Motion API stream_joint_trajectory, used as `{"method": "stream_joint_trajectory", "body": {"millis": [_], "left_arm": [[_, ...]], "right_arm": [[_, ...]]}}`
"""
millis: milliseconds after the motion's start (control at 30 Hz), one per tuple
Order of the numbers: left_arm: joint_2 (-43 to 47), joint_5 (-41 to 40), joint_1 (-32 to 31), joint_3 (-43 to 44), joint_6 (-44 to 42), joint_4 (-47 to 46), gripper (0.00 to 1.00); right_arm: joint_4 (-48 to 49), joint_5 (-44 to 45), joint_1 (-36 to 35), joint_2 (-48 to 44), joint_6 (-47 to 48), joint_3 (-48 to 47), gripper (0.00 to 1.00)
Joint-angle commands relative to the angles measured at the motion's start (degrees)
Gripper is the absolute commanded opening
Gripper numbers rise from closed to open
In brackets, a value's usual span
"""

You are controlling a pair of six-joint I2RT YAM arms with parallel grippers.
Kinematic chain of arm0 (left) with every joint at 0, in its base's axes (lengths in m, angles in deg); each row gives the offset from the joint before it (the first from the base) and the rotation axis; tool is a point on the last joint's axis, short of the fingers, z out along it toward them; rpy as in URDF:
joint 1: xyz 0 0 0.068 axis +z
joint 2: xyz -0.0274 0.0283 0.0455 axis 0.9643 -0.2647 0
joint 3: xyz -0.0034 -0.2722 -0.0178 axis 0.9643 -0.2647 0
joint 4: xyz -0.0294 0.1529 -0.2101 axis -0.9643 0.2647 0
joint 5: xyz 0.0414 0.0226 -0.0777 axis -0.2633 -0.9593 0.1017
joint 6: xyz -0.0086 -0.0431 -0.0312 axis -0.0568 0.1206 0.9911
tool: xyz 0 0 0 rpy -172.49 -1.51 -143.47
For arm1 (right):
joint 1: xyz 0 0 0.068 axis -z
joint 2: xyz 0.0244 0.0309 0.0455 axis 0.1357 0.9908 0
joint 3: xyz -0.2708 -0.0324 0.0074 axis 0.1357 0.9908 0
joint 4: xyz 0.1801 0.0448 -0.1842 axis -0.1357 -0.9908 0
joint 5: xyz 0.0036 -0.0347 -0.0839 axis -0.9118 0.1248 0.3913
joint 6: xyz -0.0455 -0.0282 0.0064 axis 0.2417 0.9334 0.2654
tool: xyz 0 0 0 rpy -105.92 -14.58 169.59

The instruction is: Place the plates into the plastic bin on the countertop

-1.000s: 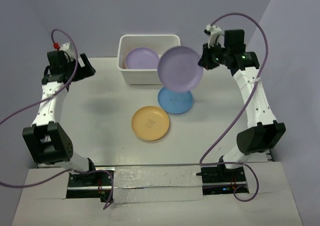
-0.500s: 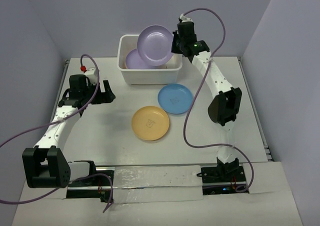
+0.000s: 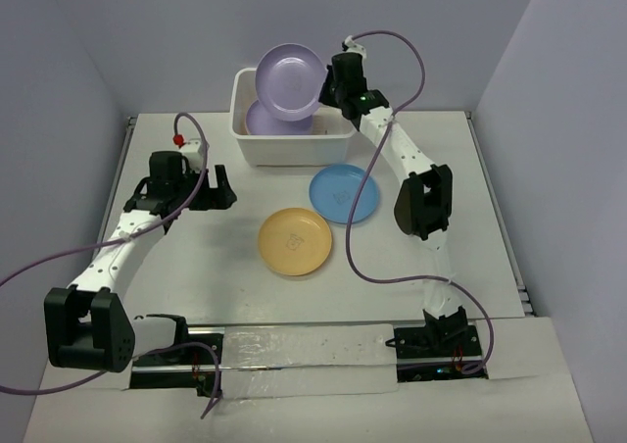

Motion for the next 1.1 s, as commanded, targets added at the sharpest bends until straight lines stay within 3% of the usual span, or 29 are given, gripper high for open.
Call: {"method": "stream_joint_trajectory", "body": {"millis": [0,33,67,100,167,200,333,500,733,1067], "left_arm": [[-0.17,-0.52,-2.28,-0.13,0.38,-2.51,0.99],[-0.39,-0.61,-2.8,-0.07,0.55,-2.63,0.99],[-0.61,-0.53,-3.28,-0.04,0.81,-2.85,0.99],[-0.87,-0.41,-3.75,-0.03,1.09,-3.12,0.99],[-1.51,-0.18,-5.04,0.05,1.49,-3.45,0.99],[-1.79,-0.44,-5.76,-0.04,1.49,-3.62,0.99],[-3.17,-0.61,-8.1,-1.16,1.4,-3.88,0.99],[-6.56,1.41,-9.67,-3.44,0.2,-5.51,0.95],[-13.72,2.55,-12.77,-2.5,-1.14,-7.74,0.88],[-23.36,-0.35,-16.29,1.78,-0.15,-7.69,0.72]], "right_arm": [[6.38,-1.07,-0.56,2.23,-2.88,-2.92,0.0],[6.58,-1.44,-0.62,2.54,-3.08,-2.78,0.0],[6.86,-2.32,-0.69,2.83,-3.1,-2.63,0.08],[7.14,-3.31,-0.77,3.13,-3.01,-2.48,0.23],[7.46,-3.73,-1.09,3.77,-2.61,-2.41,0.65],[7.47,-4.19,-1.18,3.85,-2.43,-2.66,0.76],[7.98,-6.17,-1.53,1.88,-1.48,-2.84,1.0],[6.77,-9.25,-1.62,-6.56,1.84,-1.3,1.0],[5.49,-9.17,1.05,-24.17,8.15,12.71,1.0],[-3.38,-9.0,16.51,-38.44,11.82,36.49,1.0]]}}
